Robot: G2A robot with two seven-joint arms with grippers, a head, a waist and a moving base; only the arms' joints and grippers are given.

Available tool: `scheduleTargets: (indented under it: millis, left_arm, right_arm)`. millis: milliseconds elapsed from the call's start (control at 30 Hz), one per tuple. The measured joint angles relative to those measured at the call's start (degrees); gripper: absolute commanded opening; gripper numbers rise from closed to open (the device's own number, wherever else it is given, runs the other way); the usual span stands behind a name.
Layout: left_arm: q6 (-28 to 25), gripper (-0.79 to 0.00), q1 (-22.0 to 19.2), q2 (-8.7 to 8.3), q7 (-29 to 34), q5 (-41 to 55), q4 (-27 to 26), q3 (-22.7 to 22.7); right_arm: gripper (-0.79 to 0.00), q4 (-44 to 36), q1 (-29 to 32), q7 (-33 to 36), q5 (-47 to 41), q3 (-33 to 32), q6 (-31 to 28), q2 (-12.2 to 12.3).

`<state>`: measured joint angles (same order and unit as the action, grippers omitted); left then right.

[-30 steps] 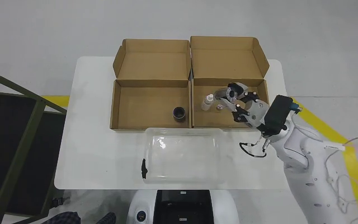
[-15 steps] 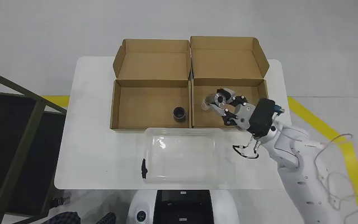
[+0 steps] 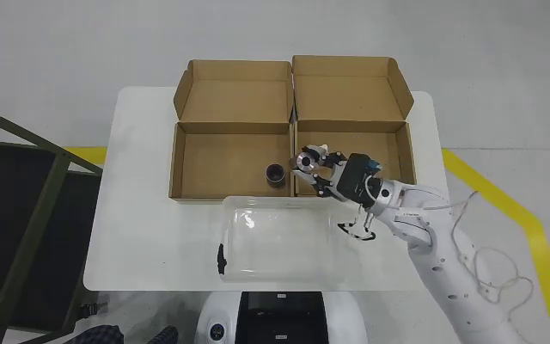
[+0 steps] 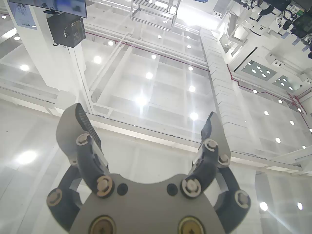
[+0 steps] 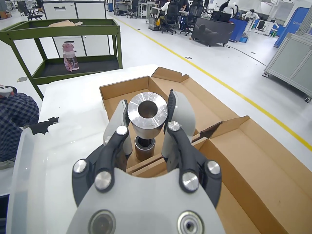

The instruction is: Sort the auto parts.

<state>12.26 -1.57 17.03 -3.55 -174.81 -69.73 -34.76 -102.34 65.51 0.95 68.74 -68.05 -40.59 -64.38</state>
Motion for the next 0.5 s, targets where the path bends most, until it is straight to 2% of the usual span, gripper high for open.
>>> scheduleTargets:
  millis: [500]
  left_arm:
    - [0.00,0.000,0.00,0.00,0.00,0.00,0.00,0.00]
  right_arm:
    - [-0.785,13.48,-12.19,1.74,4.77,12.18,4.64,-3.21]
